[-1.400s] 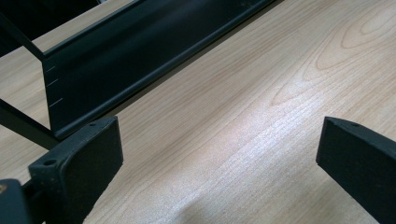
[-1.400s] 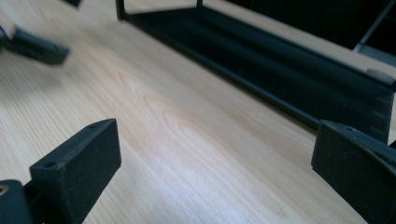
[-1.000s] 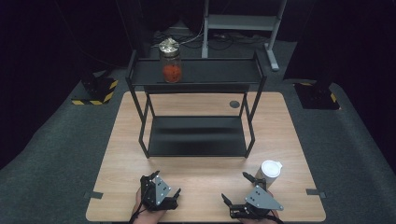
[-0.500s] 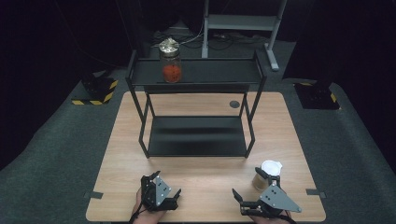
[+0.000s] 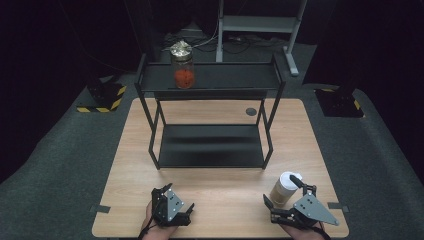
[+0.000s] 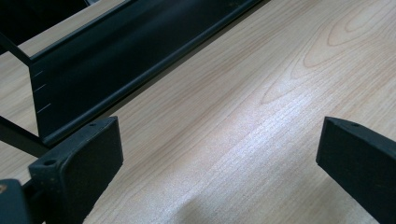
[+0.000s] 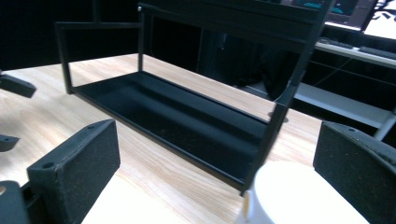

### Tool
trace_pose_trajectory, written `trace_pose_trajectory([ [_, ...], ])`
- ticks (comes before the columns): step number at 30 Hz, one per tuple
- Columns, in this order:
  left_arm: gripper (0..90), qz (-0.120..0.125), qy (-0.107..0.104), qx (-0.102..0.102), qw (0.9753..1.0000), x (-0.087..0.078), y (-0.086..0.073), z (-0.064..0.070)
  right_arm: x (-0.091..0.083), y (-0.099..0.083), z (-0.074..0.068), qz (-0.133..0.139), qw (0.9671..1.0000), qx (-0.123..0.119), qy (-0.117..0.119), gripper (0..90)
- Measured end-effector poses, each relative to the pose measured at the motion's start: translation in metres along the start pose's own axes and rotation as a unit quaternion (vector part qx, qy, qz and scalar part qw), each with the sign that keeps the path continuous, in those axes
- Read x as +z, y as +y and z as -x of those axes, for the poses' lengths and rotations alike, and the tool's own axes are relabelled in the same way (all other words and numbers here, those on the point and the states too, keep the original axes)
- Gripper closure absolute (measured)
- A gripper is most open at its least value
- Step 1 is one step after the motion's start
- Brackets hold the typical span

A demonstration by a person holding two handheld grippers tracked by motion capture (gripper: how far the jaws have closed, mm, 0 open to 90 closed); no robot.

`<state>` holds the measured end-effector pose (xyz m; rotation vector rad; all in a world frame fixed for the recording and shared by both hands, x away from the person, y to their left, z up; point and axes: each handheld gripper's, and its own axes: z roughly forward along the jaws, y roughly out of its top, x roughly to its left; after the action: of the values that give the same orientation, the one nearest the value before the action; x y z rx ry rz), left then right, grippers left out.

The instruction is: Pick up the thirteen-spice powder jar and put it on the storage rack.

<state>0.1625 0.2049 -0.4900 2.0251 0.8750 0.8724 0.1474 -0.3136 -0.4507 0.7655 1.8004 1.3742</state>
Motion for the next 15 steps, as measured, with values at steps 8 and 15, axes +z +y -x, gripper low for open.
trace_pose_trajectory([
  [8,0.7,0.001,-0.002,-0.001,1.0,-0.0003,-0.0003,-0.0013,-0.0035,-0.003,0.0042,-0.003,0.9998,0.004,-0.021,0.0],
  [15,0.7,0.004,-0.004,-0.007,1.0,-0.0007,-0.0014,-0.0029,-0.0068,-0.0079,0.0102,-0.008,0.9987,0.02,-0.046,0.0],
])
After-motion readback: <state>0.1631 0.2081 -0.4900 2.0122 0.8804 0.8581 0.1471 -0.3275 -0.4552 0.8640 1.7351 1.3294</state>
